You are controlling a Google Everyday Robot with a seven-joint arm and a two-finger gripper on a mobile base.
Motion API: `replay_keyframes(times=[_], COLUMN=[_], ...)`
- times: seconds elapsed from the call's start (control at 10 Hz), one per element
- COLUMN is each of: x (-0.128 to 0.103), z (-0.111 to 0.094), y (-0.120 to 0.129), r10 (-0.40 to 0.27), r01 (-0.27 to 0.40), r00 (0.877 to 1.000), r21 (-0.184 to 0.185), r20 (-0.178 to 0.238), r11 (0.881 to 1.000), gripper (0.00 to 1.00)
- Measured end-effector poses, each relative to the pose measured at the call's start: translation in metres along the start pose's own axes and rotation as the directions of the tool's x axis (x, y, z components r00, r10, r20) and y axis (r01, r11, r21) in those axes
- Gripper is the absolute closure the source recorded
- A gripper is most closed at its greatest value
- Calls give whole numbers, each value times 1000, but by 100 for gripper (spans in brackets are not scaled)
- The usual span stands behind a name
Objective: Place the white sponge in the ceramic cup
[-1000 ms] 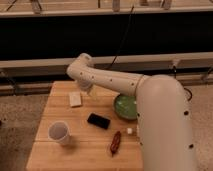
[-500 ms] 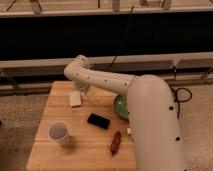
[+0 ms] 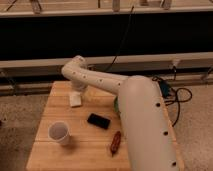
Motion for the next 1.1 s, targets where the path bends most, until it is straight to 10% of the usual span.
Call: replay_keyframes(times=[1.1], x=[-14], z=[24], y=[-11], r10=[-91], r01=[92], r00=[994], r21=[-23], r20=[56], r11=[996], gripper=[20])
